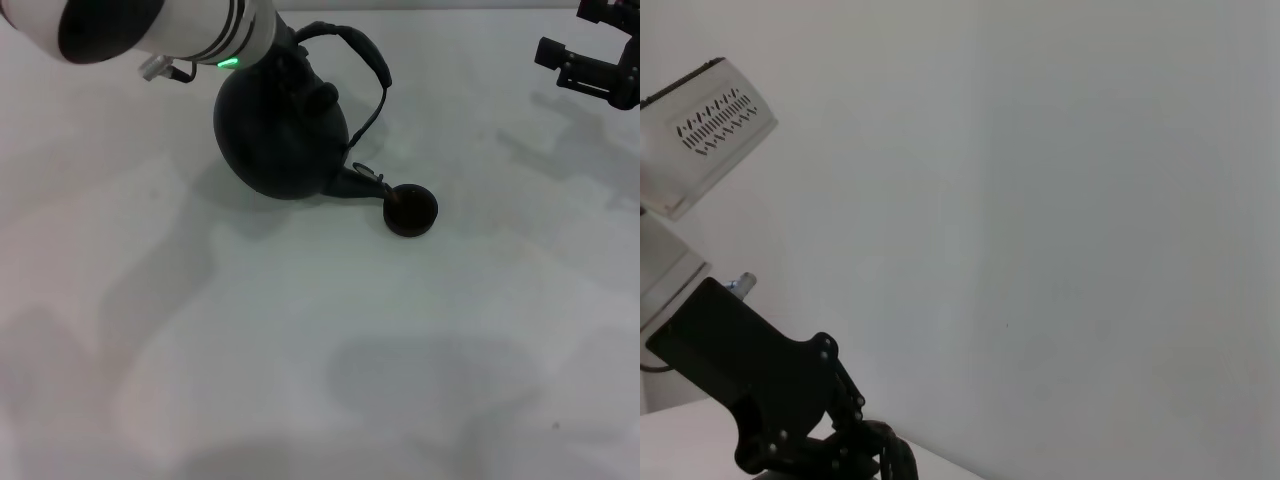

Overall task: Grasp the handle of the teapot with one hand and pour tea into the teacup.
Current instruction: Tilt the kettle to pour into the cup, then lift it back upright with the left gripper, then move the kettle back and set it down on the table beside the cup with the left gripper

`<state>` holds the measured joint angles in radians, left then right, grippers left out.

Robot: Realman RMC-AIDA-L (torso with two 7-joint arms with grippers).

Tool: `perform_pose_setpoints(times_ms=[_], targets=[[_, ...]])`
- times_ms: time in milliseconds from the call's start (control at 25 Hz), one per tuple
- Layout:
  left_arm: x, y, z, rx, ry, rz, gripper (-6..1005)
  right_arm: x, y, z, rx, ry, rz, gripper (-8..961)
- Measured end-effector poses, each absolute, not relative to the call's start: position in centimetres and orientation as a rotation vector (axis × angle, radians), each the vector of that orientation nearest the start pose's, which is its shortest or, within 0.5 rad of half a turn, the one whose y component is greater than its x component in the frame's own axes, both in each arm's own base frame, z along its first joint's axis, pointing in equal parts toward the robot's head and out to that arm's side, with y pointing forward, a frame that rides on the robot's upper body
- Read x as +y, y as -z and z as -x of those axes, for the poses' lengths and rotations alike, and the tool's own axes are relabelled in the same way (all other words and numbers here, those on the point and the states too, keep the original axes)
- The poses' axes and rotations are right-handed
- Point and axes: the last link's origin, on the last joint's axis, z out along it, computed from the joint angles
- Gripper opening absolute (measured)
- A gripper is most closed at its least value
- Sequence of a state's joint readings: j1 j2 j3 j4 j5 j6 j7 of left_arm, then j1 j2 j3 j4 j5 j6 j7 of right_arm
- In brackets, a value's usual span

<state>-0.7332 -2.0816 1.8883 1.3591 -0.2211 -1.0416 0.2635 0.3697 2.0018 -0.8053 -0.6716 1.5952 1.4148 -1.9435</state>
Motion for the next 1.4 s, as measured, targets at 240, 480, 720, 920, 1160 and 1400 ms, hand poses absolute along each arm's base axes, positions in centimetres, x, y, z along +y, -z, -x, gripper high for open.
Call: perform_pose_setpoints(times_ms=[240, 480, 720, 920, 1160, 1400], targets=[[39.3, 5.9, 8.8, -0.327, -0.291, 2.385, 136, 33.4, -5.7, -29.7, 0.487, -0.807, 2.328, 876], [39.6, 3.8, 10.0, -0.454, -0.098, 2.397, 135, 33.3, -5.6, -29.8, 0.498, -0.806, 2.326, 877], [39.1, 0.8, 12.5, -0.555, 0.109, 2.410, 135, 33.5, -5.7, -29.6, 0.496, -0.810, 2.329, 877], [37.6, -0.7, 15.3, -0.538, 0.314, 2.447, 135, 33.6, -5.7, -29.4, 0.494, -0.811, 2.335, 877], [36.1, -1.3, 19.1, -0.519, 0.521, 2.422, 134, 33.8, -6.1, -29.4, 0.519, -0.813, 2.338, 877], [34.7, -1.3, 23.4, -0.464, 0.644, 2.362, 134, 33.7, -6.4, -29.7, 0.534, -0.806, 2.341, 876]])
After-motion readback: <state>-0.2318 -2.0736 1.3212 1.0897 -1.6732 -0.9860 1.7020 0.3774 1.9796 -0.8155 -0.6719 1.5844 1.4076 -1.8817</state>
